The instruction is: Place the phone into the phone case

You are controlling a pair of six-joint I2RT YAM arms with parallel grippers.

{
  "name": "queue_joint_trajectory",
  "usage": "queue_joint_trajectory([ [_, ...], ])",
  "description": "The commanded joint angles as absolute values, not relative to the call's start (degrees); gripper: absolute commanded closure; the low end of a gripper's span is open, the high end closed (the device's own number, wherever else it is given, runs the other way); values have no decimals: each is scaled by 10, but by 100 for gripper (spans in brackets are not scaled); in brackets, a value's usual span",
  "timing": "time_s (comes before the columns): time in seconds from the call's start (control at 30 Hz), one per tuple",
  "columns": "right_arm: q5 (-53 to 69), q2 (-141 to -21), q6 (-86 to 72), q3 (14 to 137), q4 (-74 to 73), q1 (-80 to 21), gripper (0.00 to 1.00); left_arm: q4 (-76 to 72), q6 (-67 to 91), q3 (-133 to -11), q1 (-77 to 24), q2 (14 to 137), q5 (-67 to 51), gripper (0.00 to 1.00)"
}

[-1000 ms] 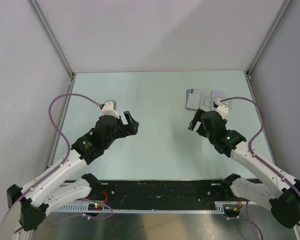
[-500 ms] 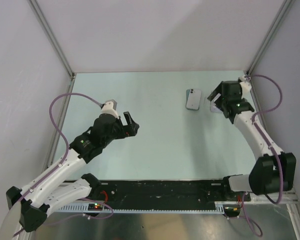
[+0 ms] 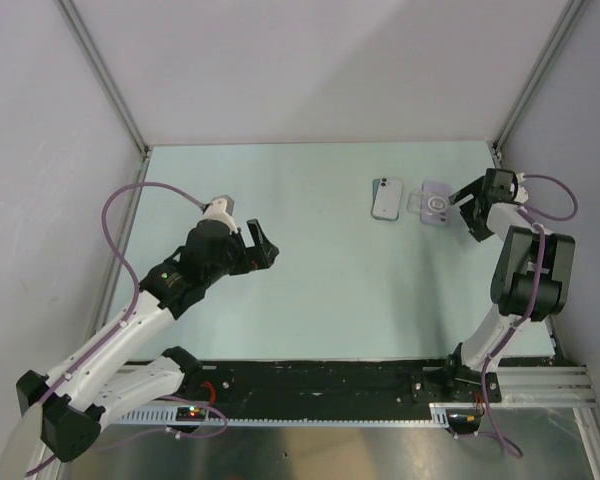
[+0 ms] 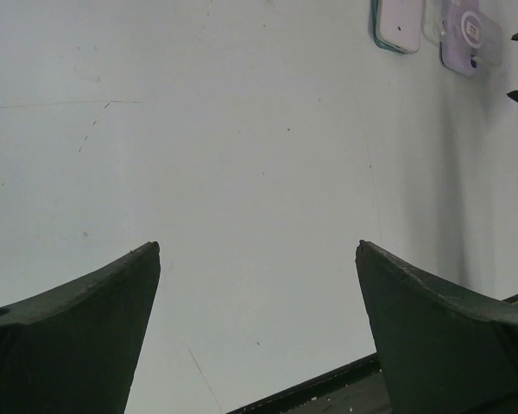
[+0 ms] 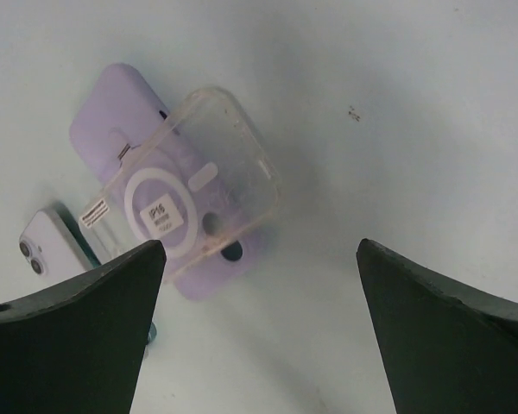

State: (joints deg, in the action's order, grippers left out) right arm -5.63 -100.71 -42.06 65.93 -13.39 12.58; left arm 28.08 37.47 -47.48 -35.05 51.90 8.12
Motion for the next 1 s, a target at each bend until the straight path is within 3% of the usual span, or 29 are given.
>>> queue_joint_trajectory([
  [0.0,19,-1050,-468,682,-43,144,0,280,363,-500,-338,522,66,2],
  [0.4,71,-1118,-526,662,57,161,0,280,360,-500,-325,533,57,2],
  [0.63,101,-1134,-547,642,92,171,6,280,365,-500,-322,533,55,2],
  [0.97,131,-1136,-546,635,96,175,27,280,373,-498,-322,532,50,2],
])
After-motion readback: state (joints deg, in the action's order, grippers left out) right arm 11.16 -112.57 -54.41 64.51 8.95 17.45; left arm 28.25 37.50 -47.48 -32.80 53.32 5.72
